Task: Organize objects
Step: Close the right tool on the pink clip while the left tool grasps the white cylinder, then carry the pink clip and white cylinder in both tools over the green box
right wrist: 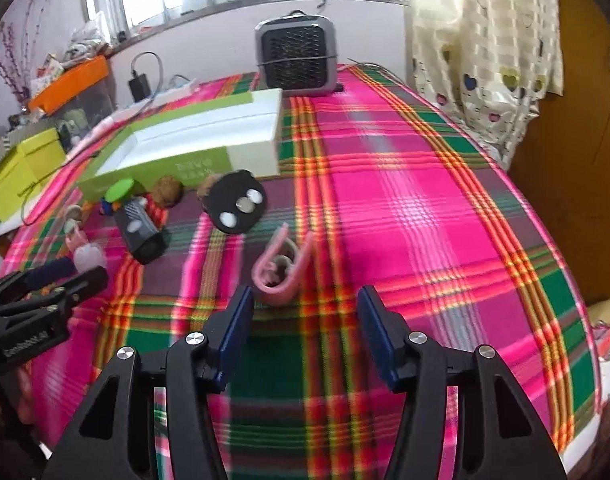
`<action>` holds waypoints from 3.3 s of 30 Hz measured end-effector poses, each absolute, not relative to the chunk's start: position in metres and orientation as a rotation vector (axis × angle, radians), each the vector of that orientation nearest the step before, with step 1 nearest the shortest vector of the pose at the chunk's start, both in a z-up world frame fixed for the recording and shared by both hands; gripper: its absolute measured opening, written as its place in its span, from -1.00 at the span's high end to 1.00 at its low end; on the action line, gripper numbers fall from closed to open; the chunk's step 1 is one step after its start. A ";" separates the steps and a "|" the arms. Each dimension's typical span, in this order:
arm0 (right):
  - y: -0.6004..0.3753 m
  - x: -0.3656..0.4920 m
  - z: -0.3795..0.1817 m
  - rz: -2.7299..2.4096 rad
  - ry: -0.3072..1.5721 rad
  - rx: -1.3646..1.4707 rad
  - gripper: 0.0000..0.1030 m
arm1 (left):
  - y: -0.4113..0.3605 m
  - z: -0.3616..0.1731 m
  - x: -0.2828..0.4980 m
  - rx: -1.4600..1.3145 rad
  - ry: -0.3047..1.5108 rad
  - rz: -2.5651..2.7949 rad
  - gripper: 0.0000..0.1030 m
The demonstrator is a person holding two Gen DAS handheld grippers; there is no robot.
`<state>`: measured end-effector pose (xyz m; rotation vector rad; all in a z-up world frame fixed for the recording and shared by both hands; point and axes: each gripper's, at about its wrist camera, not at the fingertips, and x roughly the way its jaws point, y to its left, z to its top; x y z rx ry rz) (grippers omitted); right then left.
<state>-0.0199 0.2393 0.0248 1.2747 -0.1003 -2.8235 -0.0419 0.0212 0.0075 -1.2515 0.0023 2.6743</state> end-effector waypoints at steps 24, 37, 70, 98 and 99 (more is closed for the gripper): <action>0.238 -0.041 0.021 -2.821 -0.058 1.262 0.22 | 0.023 0.009 -0.051 -1.246 0.008 2.720 0.25; 0.239 -0.040 0.021 -2.821 -0.049 1.255 0.52 | 0.027 0.010 -0.052 -1.239 -0.004 2.694 0.65; 0.226 -0.047 0.050 -2.734 -0.048 1.121 0.53 | 0.023 0.040 -0.056 -1.147 -0.038 2.675 0.66; 0.177 -0.155 0.070 -2.602 0.012 1.133 0.53 | 0.004 0.053 -0.166 -1.171 -0.037 2.654 0.66; 0.175 -0.159 0.069 -2.597 0.014 1.139 0.53 | 0.003 0.052 -0.171 -1.178 -0.042 2.655 0.66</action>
